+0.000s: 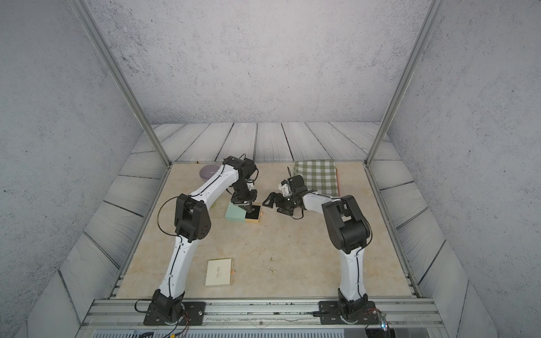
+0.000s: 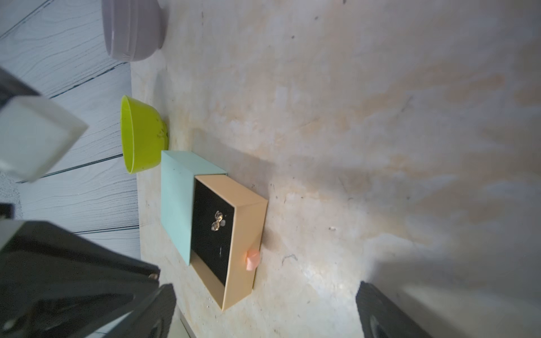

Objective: Place the earrings into the drawer-style jewelry box
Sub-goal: Adjust the jewelry box at the center of the board.

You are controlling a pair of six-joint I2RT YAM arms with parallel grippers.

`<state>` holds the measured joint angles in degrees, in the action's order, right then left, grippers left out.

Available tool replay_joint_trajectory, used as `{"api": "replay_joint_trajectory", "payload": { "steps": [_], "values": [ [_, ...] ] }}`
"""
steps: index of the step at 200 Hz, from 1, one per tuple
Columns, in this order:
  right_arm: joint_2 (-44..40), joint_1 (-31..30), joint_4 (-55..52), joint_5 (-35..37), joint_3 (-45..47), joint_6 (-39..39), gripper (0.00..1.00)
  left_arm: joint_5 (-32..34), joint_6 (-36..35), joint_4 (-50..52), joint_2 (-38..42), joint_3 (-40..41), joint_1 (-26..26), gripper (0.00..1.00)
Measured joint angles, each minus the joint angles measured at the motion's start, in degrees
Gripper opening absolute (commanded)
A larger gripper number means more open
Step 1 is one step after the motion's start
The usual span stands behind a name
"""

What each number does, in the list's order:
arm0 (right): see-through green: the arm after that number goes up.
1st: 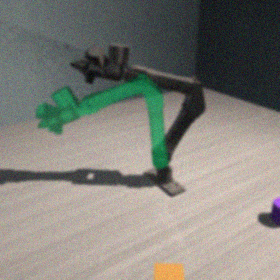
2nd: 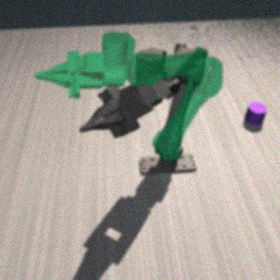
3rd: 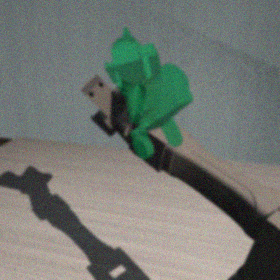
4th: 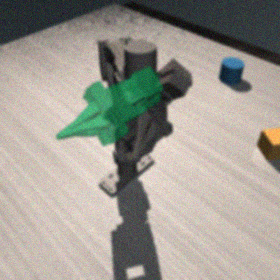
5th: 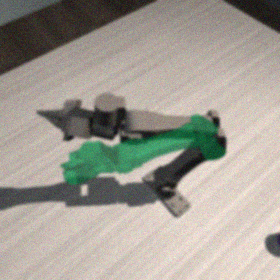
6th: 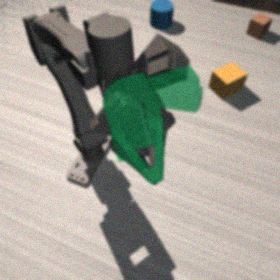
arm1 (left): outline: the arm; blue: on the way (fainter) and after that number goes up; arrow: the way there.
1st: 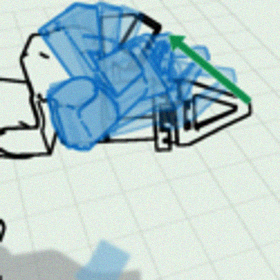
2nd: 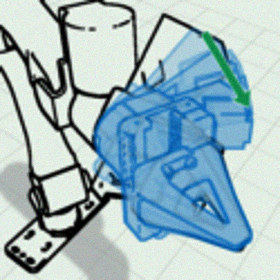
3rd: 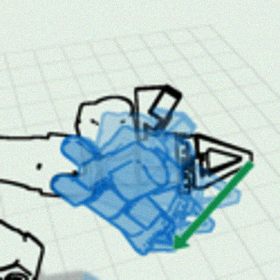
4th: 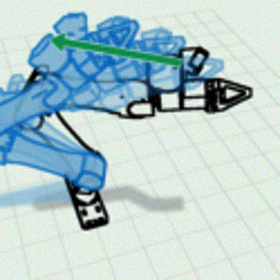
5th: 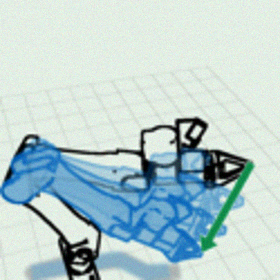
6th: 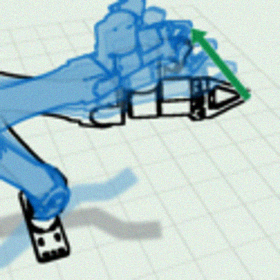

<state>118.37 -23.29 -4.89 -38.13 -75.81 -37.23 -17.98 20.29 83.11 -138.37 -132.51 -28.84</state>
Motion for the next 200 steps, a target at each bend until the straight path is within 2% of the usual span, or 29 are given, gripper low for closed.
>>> {"api": "replay_joint_trajectory", "payload": {
  "steps": [35,64,106,161,200],
  "values": [
    [5.33,0.0,3.65,-2.51,-6.95,-2.64,1.0,-0.35,-1.33,0.33,0.0,0.13,0.0,0.0],
    [10.19,-0.11,6.93,-6.05,-10.75,-5.22,0.95,-0.7,-2.12,0.44,0.0,0.55,0.0,0.0],
    [14.62,-1.7,9.42,-10.23,-14.91,-8.39,0.82,-1.11,-2.49,0.39,0.09,1.57,0.0,0.0],
    [16.04,-3.98,13.38,-13.84,-13.77,-11.8,0.72,-1.11,-2.78,0.37,1.11,3.41,0.2,0.0],
    [15.37,-3.91,17.25,-15.47,-10.43,-13.33,0.7,-1.14,-3.34,0.28,2.05,4.7,0.17,0.0]
  ]
}}
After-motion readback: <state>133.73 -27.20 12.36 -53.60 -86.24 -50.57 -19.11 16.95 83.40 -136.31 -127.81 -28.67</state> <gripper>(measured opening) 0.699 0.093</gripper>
